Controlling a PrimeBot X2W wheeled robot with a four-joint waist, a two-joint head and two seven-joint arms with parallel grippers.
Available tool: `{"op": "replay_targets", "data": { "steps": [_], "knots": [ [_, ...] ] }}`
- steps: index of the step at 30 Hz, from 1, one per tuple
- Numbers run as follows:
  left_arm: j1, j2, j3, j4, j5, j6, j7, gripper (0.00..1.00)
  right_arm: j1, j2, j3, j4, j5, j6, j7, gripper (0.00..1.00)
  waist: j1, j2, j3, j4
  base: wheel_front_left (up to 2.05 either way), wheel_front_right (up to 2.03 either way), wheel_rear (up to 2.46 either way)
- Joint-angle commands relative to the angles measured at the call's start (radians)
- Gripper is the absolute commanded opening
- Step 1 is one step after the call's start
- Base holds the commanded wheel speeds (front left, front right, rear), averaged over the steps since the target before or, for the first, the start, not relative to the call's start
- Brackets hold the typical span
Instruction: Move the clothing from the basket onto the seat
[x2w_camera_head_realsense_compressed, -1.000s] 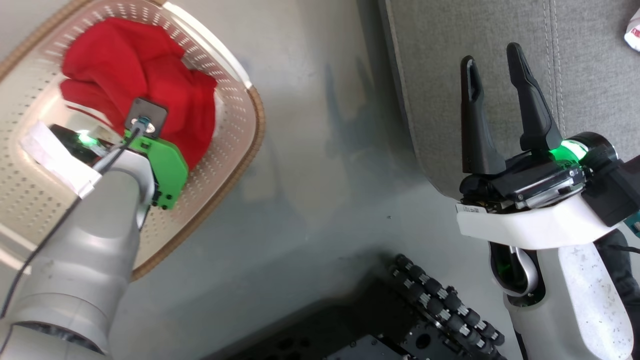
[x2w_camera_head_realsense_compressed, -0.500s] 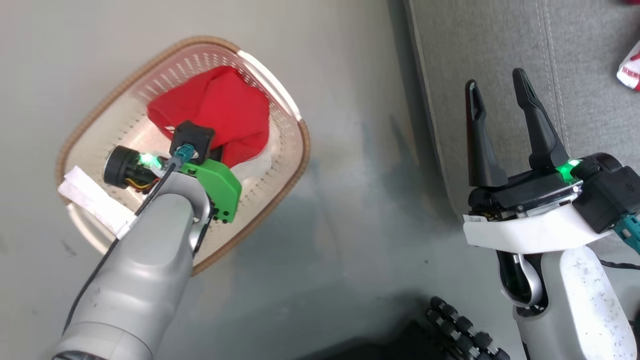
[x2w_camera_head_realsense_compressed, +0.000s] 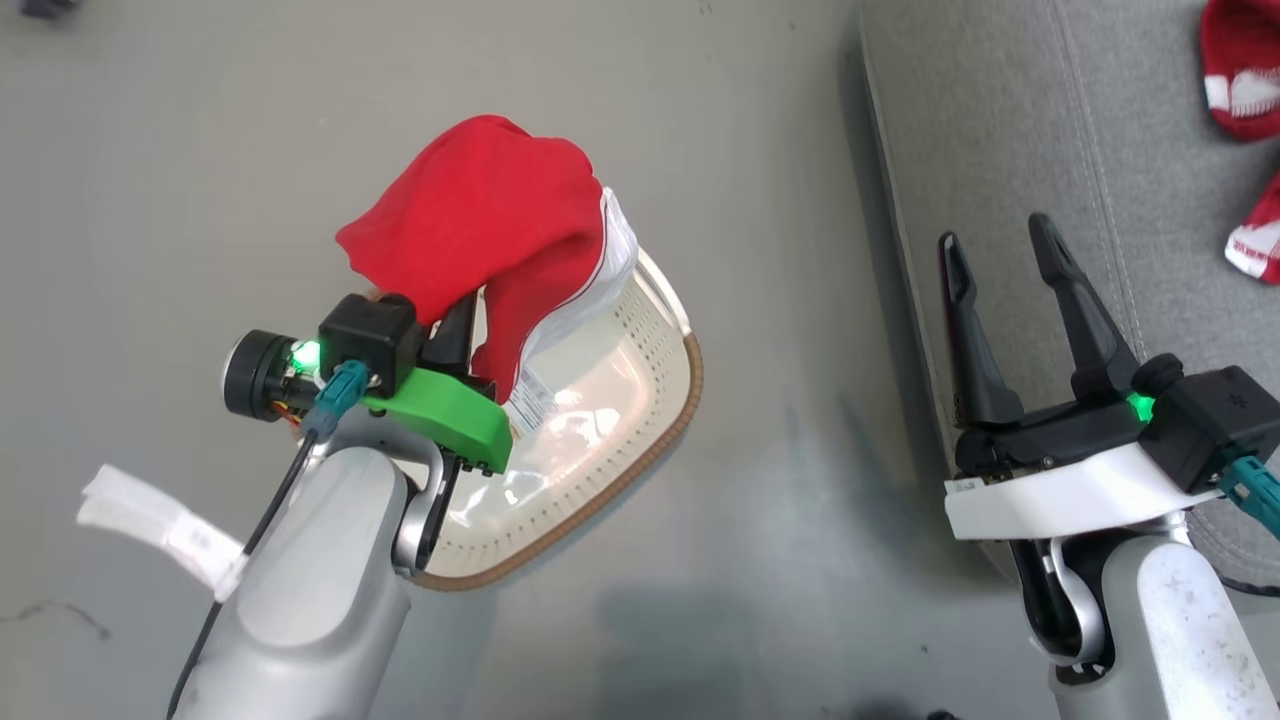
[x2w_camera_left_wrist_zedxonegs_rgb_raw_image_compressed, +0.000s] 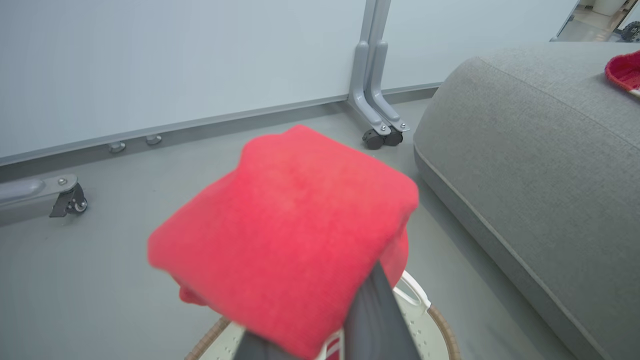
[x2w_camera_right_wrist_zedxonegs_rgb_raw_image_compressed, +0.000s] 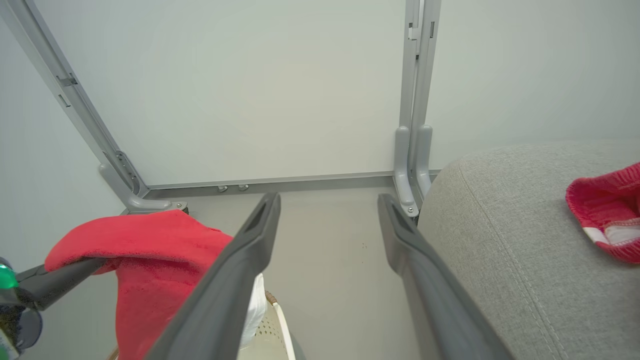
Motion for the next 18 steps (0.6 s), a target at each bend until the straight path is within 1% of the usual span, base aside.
{"op": "replay_targets", "data": {
  "steps": [1, 10, 18],
  "knots": [
    [0.029, 0.007, 0.018, -0.040, 0.009, 0.007, -0.003, 0.00, 0.019, -0.002, -0.001, -0.004, -0.006, 0.000, 0.010, 1.00, 0.0001, 0.0000, -0.102, 0.069, 0.00, 0.00, 0.00],
    [0.137, 0.009, 0.086, -0.281, 0.035, 0.001, -0.003, 0.00, 0.085, -0.006, -0.006, -0.007, -0.003, 0.000, 0.059, 1.00, 0.0001, 0.0000, -0.231, 0.107, 0.00, 0.00, 0.00],
    [0.212, 0.011, 0.110, -0.429, 0.048, -0.019, -0.002, 0.00, 0.147, -0.013, 0.002, -0.008, 0.009, 0.000, 0.089, 1.00, 0.0001, 0.0000, -0.328, 0.111, 0.00, 0.00, 0.00]
  ]
}}
